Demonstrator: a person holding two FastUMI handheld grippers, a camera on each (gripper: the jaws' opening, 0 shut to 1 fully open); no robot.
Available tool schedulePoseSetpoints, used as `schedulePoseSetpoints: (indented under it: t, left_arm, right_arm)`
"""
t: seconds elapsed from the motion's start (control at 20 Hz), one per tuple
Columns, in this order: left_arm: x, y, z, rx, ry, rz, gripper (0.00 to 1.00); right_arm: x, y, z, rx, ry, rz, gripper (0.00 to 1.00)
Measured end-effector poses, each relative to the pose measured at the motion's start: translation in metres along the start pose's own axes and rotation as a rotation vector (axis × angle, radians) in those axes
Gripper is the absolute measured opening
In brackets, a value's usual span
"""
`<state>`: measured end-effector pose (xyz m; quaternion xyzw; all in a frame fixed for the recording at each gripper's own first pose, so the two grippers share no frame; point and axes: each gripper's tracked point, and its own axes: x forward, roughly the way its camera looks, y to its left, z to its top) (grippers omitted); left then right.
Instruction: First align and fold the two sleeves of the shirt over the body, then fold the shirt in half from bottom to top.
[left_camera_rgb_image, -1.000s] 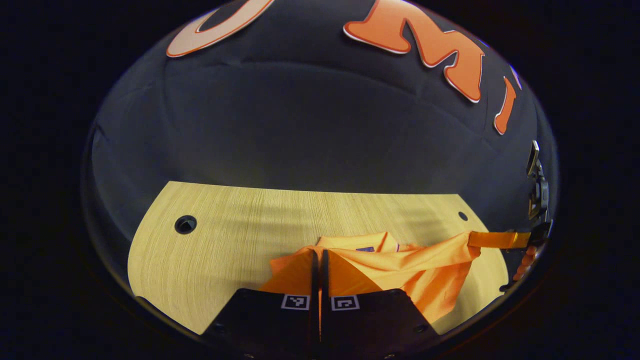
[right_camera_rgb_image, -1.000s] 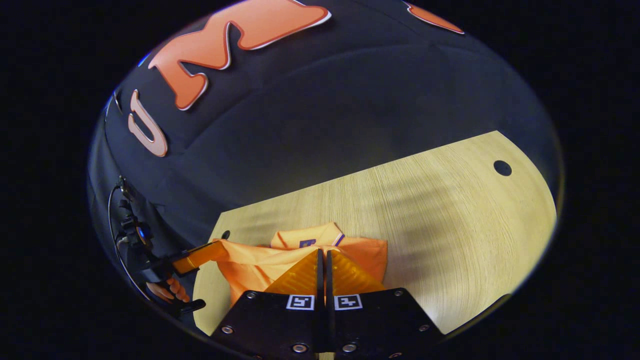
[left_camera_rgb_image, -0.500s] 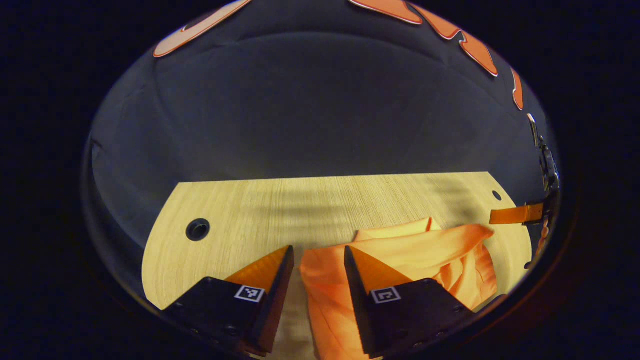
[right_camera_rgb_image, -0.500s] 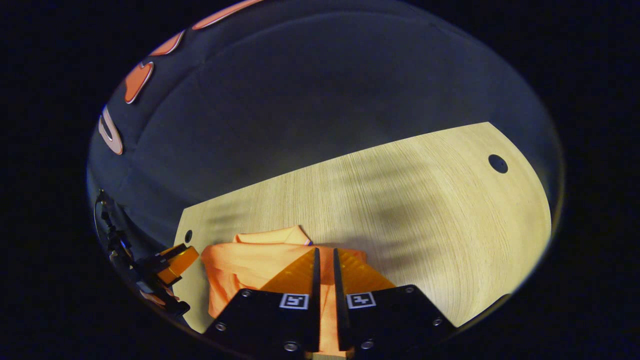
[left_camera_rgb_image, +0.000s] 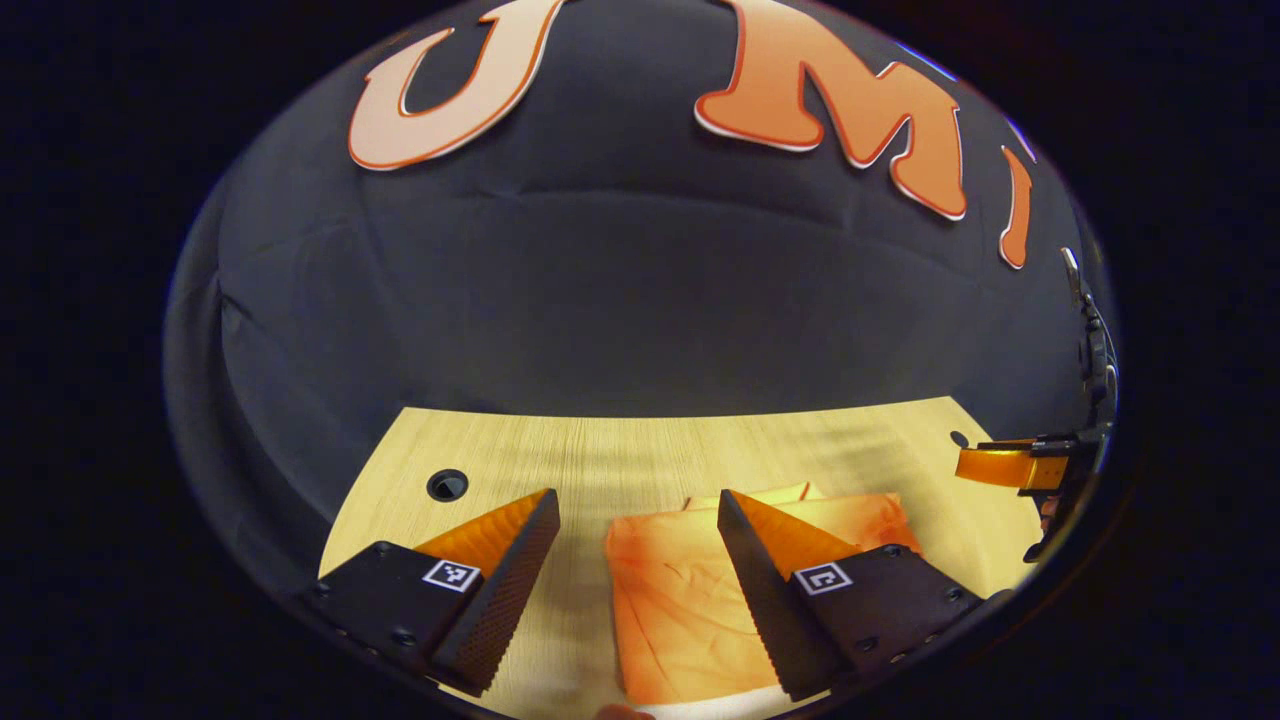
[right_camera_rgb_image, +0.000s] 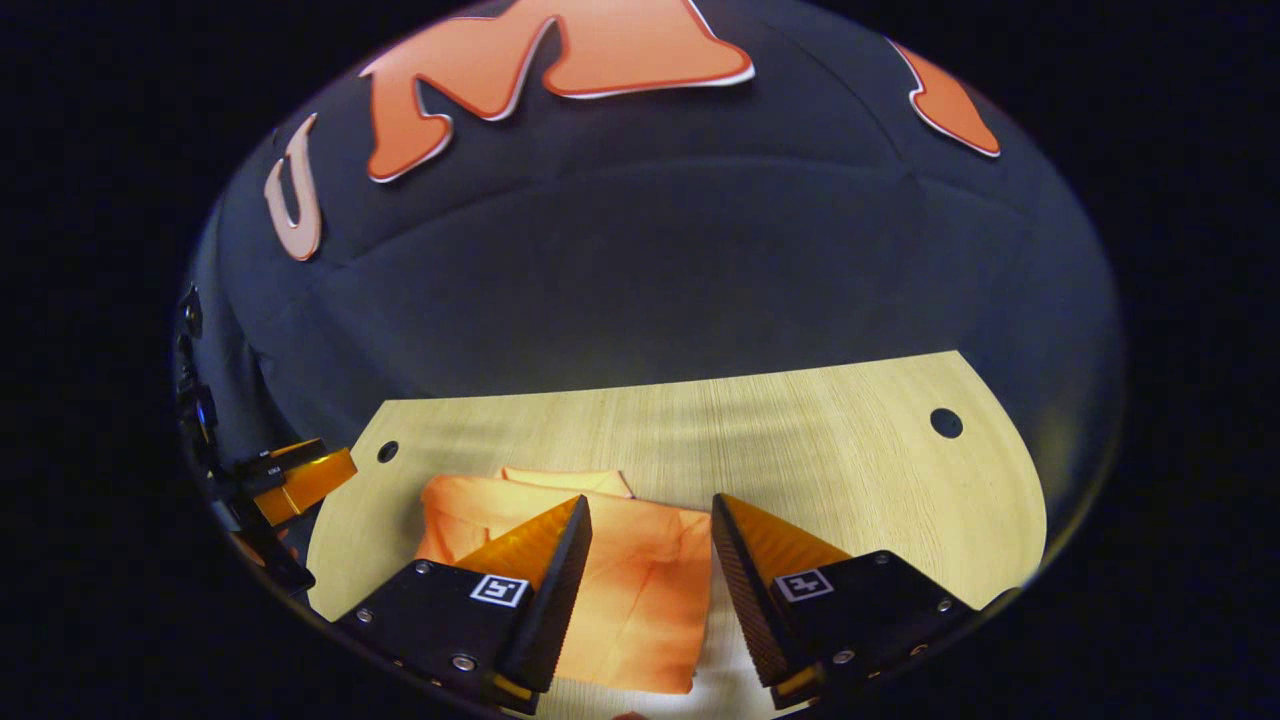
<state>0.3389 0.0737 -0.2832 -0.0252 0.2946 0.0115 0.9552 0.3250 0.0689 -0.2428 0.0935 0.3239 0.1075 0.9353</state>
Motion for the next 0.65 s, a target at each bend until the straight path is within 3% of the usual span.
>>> schedulePoseSetpoints:
  t: [0.15, 0.2, 0.25, 0.3, 0.5, 0.65]
  left_arm:
    - [-0.042, -0.003, 0.019, -0.017, -0.058, 0.001, 0.99]
    - [-0.058, -0.004, 0.024, -0.02, -0.083, -0.002, 0.98]
    - [-0.075, -0.009, 0.031, -0.023, -0.116, -0.008, 0.98]
    - [-0.09, -0.015, 0.038, -0.024, -0.145, -0.009, 0.98]
    - [-0.145, -0.033, 0.051, -0.012, -0.243, 0.0, 0.98]
    - [-0.176, -0.038, 0.05, 0.009, -0.313, 0.029, 0.98]
  right_arm:
    - [-0.035, 0.011, 0.007, -0.045, -0.066, 0.008, 0.75]
    - [-0.049, 0.013, 0.009, -0.059, -0.091, 0.014, 0.75]
    - [-0.064, 0.015, 0.011, -0.074, -0.115, 0.014, 0.67]
    - [-0.073, 0.018, 0.012, -0.089, -0.132, 0.021, 0.75]
    - [-0.119, 0.028, 0.013, -0.142, -0.209, 0.027, 0.77]
    - [-0.149, 0.021, 0.002, -0.162, -0.27, -0.014, 0.86]
